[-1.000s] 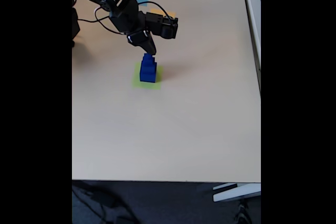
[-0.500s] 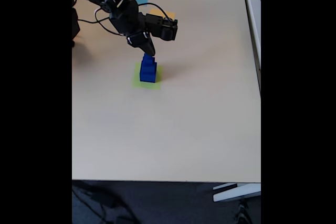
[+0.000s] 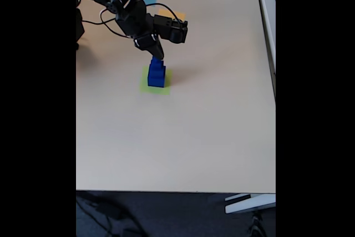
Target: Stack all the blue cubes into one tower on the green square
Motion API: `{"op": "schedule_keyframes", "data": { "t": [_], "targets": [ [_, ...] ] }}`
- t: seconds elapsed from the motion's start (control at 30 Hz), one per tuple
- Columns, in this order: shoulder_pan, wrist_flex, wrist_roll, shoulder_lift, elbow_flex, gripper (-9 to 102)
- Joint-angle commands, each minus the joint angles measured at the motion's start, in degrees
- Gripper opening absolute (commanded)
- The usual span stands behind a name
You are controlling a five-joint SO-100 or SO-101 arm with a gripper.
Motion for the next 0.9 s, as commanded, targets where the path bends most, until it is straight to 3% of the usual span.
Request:
{"op": "schedule_keyframes", "data": {
  "t": [0.0,0.87],
  "targets": [
    [0.35,0.35,-0.35,0.44,-4.39,0],
    [1.14,0.44,-0.62,-0.35,-5.19,0]
  ]
}}
